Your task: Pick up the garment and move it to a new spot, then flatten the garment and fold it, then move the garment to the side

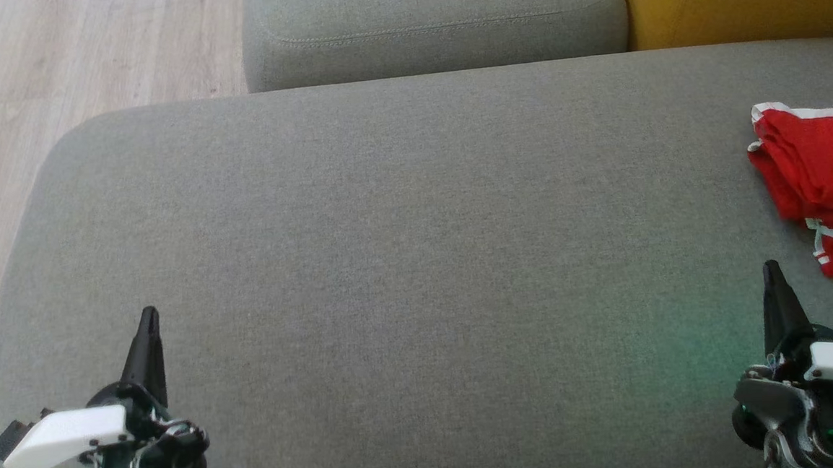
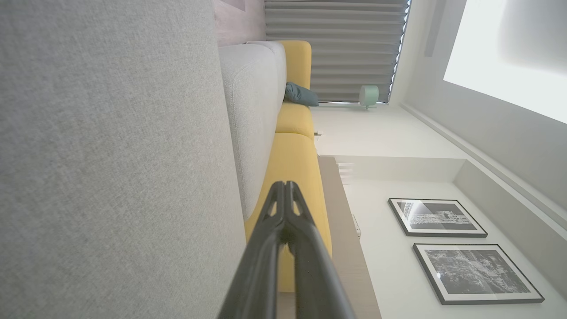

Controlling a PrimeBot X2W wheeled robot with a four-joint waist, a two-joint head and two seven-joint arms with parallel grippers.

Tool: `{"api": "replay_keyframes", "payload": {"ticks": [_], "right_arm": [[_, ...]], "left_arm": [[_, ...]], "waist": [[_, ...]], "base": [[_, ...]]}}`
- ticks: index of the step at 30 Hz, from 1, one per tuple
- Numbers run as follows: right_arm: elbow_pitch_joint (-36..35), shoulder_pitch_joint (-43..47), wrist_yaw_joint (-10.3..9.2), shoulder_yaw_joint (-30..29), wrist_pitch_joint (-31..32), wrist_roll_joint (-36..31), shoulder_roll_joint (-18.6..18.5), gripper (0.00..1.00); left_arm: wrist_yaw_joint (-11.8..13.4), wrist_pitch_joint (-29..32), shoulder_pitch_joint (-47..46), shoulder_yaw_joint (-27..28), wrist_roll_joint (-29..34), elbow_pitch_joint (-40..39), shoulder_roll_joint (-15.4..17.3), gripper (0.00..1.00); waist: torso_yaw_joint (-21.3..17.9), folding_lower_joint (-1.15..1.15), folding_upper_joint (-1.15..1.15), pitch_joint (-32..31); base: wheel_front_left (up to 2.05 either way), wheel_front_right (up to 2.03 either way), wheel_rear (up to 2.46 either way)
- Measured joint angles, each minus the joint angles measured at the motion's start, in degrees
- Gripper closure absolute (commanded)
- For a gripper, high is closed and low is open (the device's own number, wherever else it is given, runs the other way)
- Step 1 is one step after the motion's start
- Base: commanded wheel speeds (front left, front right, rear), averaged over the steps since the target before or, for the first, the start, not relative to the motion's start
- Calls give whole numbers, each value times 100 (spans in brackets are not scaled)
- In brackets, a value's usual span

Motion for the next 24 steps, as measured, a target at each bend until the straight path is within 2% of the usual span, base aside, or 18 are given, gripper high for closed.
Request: {"api": "replay_keyframes", "payload": {"ticks": [24], "right_arm": [[0,0,0,0,0,0,0,100]], "left_arm": [[-1,14,0,15,1,0,-8,100]], "waist": [[0,0,0,0]], "base": [[0,0,0]]}}
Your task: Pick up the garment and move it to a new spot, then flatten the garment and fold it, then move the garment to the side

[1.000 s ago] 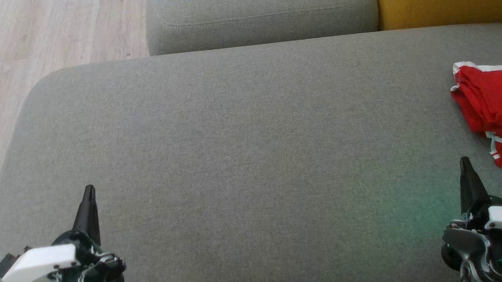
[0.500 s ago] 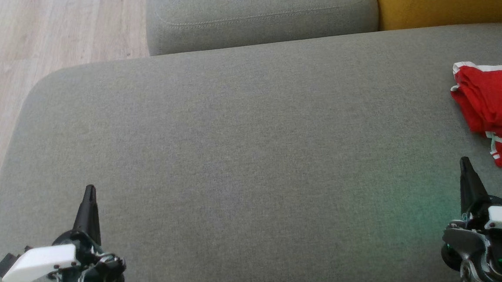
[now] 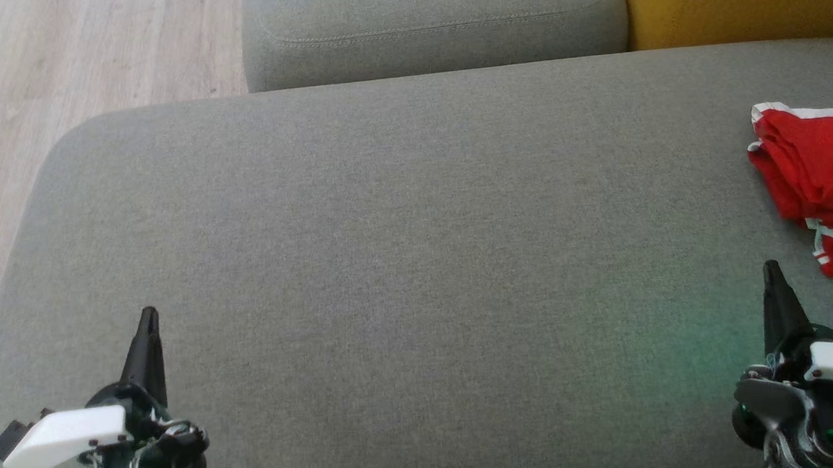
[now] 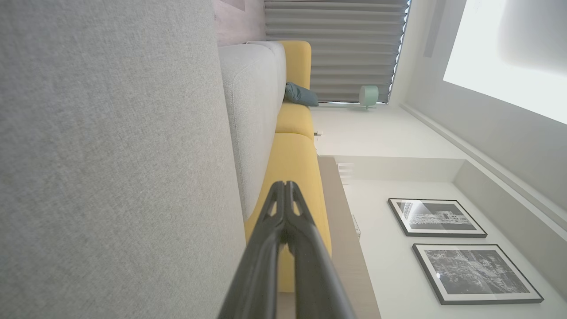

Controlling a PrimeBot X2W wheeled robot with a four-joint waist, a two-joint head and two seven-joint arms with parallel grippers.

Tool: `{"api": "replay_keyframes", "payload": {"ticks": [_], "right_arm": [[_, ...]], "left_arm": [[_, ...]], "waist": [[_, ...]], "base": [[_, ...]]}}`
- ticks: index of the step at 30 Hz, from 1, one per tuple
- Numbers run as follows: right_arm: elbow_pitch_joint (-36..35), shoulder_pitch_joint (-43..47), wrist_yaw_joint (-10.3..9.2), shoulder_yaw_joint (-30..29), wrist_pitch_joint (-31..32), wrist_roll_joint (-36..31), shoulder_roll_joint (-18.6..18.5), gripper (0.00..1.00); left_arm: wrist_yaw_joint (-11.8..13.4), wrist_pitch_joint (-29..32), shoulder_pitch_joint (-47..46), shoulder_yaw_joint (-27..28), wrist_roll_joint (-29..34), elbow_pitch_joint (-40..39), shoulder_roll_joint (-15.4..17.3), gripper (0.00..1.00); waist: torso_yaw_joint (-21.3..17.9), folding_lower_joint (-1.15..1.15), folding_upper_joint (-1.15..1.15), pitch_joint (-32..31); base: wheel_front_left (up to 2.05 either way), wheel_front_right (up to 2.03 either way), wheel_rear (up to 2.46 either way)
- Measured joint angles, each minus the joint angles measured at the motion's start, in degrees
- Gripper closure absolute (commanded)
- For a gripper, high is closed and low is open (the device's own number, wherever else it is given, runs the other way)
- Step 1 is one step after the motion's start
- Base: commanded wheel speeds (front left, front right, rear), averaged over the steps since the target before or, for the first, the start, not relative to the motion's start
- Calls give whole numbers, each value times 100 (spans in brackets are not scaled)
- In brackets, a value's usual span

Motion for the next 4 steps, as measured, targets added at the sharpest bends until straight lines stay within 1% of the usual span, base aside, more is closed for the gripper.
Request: {"api": "replay_keyframes", "payload": {"ticks": [4], "right_arm": [[-1,0,0,0,0,0,0,100]], "left_arm": [[1,0,0,1,0,0,-1,100]], "waist": [[0,0,0,0]], "base": [[0,0,0]]}}
